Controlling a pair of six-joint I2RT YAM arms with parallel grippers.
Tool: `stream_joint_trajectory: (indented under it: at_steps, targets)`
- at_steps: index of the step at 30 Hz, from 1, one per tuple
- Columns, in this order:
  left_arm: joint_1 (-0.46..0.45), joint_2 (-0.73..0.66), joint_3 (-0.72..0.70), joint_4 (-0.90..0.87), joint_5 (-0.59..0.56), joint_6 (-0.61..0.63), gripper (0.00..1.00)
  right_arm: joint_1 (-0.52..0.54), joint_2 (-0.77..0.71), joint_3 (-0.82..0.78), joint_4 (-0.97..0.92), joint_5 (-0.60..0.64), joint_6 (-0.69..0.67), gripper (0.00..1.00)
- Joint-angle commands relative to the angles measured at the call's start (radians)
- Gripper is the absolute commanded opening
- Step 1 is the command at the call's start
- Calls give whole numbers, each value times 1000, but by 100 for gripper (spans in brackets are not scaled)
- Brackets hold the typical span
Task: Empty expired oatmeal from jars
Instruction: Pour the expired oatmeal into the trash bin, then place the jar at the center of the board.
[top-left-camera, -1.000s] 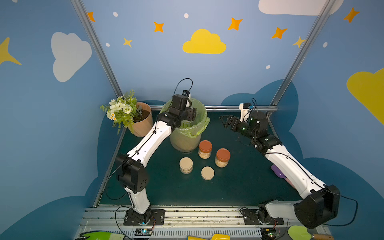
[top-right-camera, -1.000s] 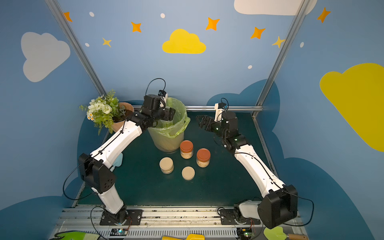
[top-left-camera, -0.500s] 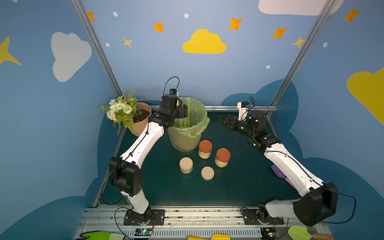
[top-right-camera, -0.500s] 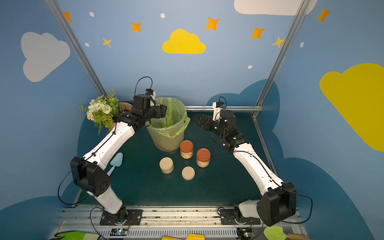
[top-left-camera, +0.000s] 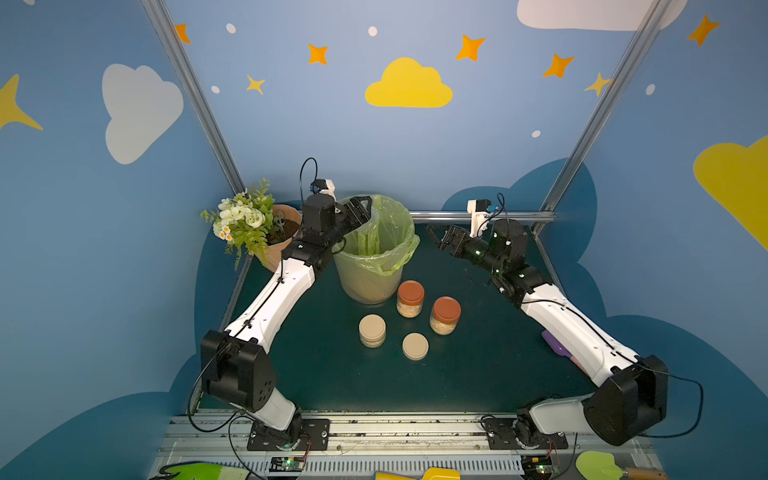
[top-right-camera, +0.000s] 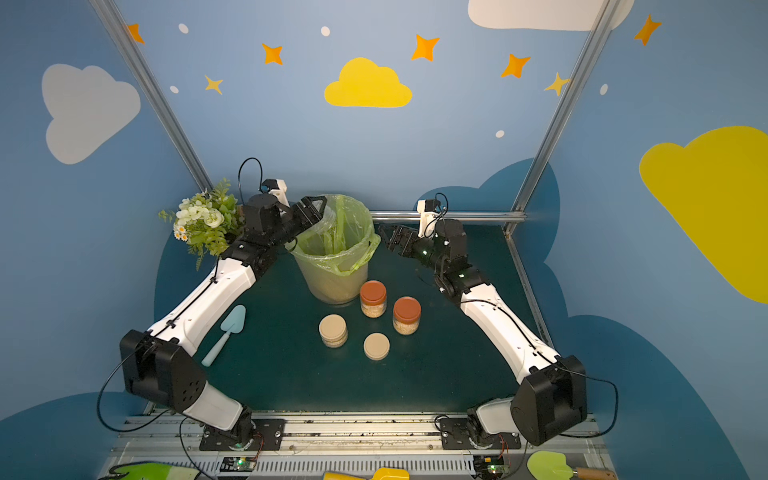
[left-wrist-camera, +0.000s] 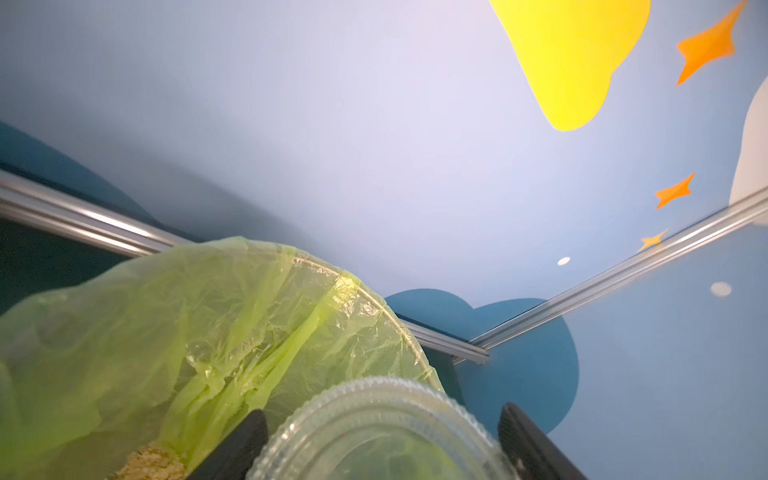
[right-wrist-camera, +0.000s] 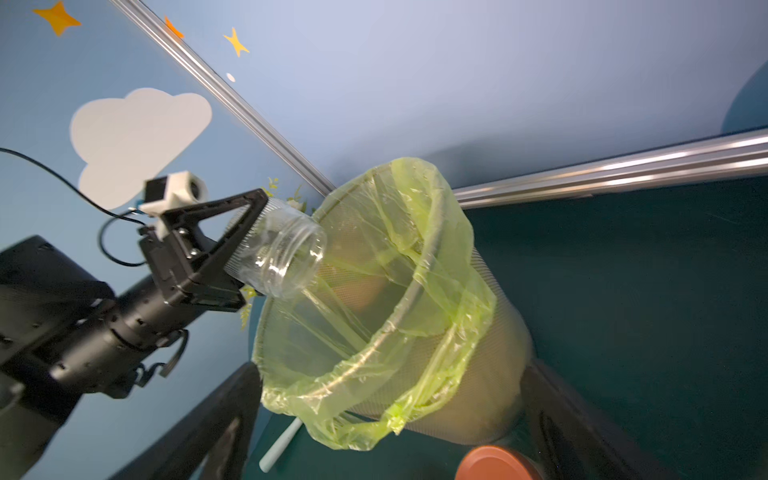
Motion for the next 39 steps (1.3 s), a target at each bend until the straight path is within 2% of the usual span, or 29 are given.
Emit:
stream_joint_trajectory:
  at_steps: [1, 6, 11, 16, 23, 39]
  targets:
    - [5, -56, -18, 249, -3, -236, 18, 23, 36, -27, 220, -29, 130, 97]
    - [-36, -99, -71, 376, -115, -442, 19, 94, 116, 4, 380, 2, 254, 97]
    - [-87, -115, -105, 454, -172, -619, 20, 183, 173, 70, 437, 85, 270, 97]
    - [-145, -120, -143, 484, -248, -738, 20, 229, 216, 104, 507, 148, 298, 97]
    - [-187, -119, -168, 509, -298, -790, 20, 251, 285, 159, 576, 152, 355, 97]
    - [-258, -84, -209, 559, -280, -895, 20, 257, 395, 293, 552, 166, 395, 97]
